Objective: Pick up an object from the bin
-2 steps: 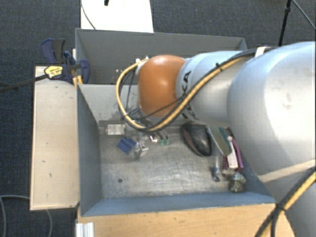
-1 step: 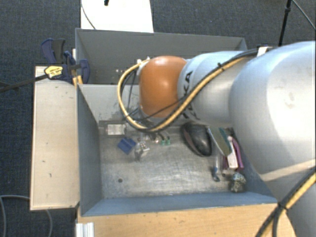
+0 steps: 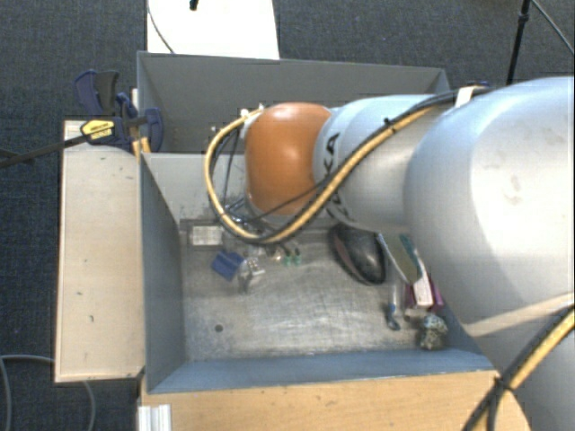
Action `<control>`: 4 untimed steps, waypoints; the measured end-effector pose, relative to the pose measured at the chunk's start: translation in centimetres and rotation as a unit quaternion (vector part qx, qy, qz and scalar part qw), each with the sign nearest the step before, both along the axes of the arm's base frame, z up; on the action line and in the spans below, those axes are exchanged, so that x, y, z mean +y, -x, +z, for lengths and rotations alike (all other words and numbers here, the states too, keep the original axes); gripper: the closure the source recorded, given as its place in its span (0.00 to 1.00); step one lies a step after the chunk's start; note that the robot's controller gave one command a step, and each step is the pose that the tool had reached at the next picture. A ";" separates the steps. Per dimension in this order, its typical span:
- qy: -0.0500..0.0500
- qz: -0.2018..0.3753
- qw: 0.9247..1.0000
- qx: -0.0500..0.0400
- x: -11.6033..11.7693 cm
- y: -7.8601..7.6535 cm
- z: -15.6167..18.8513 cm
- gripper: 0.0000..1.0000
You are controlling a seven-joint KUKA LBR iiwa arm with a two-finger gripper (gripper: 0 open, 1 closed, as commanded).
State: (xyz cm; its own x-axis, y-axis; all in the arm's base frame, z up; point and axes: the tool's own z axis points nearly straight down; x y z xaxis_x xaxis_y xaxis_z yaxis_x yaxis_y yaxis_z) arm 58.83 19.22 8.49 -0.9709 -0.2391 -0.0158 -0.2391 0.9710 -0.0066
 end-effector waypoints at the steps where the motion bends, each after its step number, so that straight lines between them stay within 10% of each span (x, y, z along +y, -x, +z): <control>1: -0.003 0.000 1.000 -0.004 0.3 -0.2 0.0 1.00; 2: 0.000 0.000 1.000 0.010 0.2 0.5 -0.4 0.00; 3: 0.001 -0.033 0.999 0.011 1.7 0.4 -0.6 0.00; 4: 0.000 0.077 0.997 0.009 4.1 -0.2 -0.6 0.00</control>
Offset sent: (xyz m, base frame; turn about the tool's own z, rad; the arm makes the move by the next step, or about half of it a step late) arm 0.0000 0.0000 0.0000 0.0000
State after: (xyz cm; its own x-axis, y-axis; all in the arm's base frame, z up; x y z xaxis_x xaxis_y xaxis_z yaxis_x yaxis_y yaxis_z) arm 59.05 23.34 7.85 -0.9224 -0.3862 0.0009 -0.3862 0.9224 -0.0010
